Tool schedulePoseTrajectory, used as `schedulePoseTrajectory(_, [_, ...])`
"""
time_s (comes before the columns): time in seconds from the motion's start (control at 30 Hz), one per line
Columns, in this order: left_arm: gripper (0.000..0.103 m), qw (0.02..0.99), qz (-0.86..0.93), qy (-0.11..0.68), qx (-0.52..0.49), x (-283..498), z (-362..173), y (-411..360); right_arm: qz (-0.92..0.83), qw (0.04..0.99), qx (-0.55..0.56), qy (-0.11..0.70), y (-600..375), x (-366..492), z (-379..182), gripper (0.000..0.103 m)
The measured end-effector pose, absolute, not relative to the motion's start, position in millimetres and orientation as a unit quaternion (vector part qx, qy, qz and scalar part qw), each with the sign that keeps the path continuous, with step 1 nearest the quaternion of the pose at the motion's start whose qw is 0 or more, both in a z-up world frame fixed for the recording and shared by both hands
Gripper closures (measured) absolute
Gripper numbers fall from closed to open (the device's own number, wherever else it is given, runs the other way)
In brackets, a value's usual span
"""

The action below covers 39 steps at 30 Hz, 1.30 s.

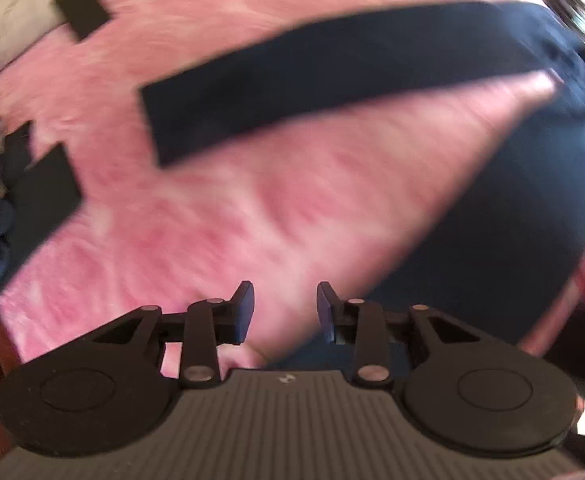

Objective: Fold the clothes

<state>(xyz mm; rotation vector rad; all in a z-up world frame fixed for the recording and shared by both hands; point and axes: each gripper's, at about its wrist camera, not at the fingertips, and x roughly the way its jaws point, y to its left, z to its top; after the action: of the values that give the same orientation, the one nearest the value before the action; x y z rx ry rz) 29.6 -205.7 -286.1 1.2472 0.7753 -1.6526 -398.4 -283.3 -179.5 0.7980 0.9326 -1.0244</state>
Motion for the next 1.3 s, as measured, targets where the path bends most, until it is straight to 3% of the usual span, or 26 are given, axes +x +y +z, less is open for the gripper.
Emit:
schedulePoseTrajectory(0.33, [0.069,0.37,-0.697,0.234,0.568,-31,-273,-128,-0.551,0.652,0.358,0.379,-229,-483,-131,0.06])
schedulePoseTrajectory(0.43, [0.069,0.354,-0.7,0.214,0.583,-49,-272,-112,-0.565,0.647,0.354,0.37,-223,-510,-120,0.046])
schedulePoseTrajectory(0.83, [0.067,0.354,-0.692,0.173,0.605,-126,-268,-76,-0.547,0.658,0.36,0.372,-237,-592,-125,0.046])
schedulePoseTrajectory(1.13, [0.067,0.349,-0.653,0.015,0.672,-160,-321,-34,-0.497,0.685,0.309,0.434,-254,-602,-145,0.046])
schedulePoseTrajectory(1.3, [0.067,0.367,-0.636,-0.021,0.679,-158,-351,-40,-0.473,0.688,0.296,0.463,-259,-598,-163,0.046])
